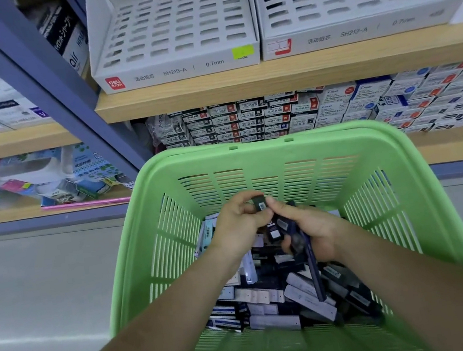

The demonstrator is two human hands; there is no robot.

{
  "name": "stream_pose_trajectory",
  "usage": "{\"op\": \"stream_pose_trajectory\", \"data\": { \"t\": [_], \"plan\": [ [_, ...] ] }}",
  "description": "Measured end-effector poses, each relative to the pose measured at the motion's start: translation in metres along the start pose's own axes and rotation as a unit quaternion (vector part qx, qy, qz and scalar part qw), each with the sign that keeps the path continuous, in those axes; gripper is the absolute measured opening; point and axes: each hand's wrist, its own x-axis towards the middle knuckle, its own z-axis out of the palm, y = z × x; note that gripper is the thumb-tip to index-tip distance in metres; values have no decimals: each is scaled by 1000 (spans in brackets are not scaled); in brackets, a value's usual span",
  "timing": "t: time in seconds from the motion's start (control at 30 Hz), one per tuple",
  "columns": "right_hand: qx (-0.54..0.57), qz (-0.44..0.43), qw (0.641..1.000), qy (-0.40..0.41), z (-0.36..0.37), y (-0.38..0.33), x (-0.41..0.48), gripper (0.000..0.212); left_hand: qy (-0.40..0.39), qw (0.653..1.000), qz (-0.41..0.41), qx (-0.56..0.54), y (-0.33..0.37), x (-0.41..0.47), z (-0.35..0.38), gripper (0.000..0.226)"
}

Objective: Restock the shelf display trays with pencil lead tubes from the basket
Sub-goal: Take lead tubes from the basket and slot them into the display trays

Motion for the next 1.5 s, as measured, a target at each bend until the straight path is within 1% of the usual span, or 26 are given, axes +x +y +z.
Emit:
{"op": "stream_pose_trajectory", "data": {
  "t": [0.1, 0.2, 0.27, 0.33, 0.37, 0.43, 0.5, 0.53, 0.57, 0.63, 0.67, 0.73, 0.8, 0.87, 0.97, 1.03, 1.1, 1.17, 1.23, 1.27, 1.3, 1.33, 1.37, 1.4, 1.43, 1.5],
  "plan": [
    [7, -10, 999, -42, 0, -7, -8, 35, 28, 999, -36, -12, 7, 1, -4, 32],
    [-42, -30, 994, -94, 10, -16, -17, 12, 48, 996, -58, -40, 11, 3, -13, 12],
    [-63, -36, 995, -75, 17, -19, -17, 15, 71, 995, -48, -49, 15, 4, -16, 11],
    [-30, -44, 998, -41, 21, -20, -12, 19, 81, 996, -37, -26, 20, 3, -18, 6],
    [-7, -51, 998, -26, 22, -21, -10, 16, 54, 997, -46, 16, 21, 1, -19, 8],
    [30, -81, 996, -5, 26, -25, -8, 8, -72, 988, -88, 101, 22, -8, -24, 7],
    [49, -123, 991, 1, 34, -29, -10, 17, -196, 965, -144, 100, 18, -19, -31, 24],
    [46, -149, 988, 4, 40, -32, -13, 21, -234, 955, -157, 88, 16, -26, -32, 32],
    [32, -178, 983, 9, 46, -35, -16, 24, -260, 949, -155, 84, 15, -33, -31, 31],
    [-11, -236, 972, 13, 60, -40, -23, 24, -282, 949, -118, 80, 15, -42, -27, 8],
    [-27, -258, 966, 9, 67, -43, -26, 23, -291, 949, -99, 73, 14, -42, -26, 4],
    [-46, -286, 957, -4, 78, -52, -34, 24, -333, 937, -81, 69, 17, -40, -32, 9],
    [-56, -305, 950, -28, 85, -67, -46, 21, -382, 915, -73, 107, 23, -38, -44, 15],
    [-49, -303, 950, -63, 87, -86, -60, 26, -417, 897, -73, 125, 29, -36, -57, 23],
    [-29, -277, 954, -113, 82, -103, -79, 29, -442, 892, -44, 82, 48, -33, -75, 22],
    [-48, -261, 957, -121, 80, -102, -87, 33, -470, 881, -20, 61, 66, -32, -86, 15],
    [-52, -247, 960, -119, 80, -101, -92, 38, -512, 857, 1, 51, 84, -32, -94, 22],
    [-34, -244, 961, -126, 78, -103, -97, 34, -522, 852, 18, 31, 100, -34, -100, 23],
    [-12, -245, 960, -135, 75, -107, -99, 15, -494, 868, 46, -28, 116, -38, -102, 18],
    [-11, -243, 959, -143, 75, -108, -101, 11, -456, 886, 65, -61, 125, -41, -99, 16],
    [-22, -240, 959, -152, 75, -109, -102, 13, -393, 910, 88, -101, 134, -44, -92, 14],
    [-41, -238, 958, -154, 77, -108, -102, 17, -307, 933, 110, -151, 143, -47, -81, 12],
    [-62, -236, 958, -149, 79, -107, -103, 23, -213, 946, 130, -209, 150, -50, -69, 11],
    [-85, -232, 959, -141, 82, -106, -104, 28, -125, 944, 155, -262, 156, -51, -58, 12],
    [-107, -232, 957, -134, 86, -105, -105, 29, -61, 934, 182, -300, 161, -52, -47, 14],
    [-153, -250, 948, -128, 95, -104, -110, 19, 1, 920, 217, -328, 169, -53, -32, 13]
  ]
}}
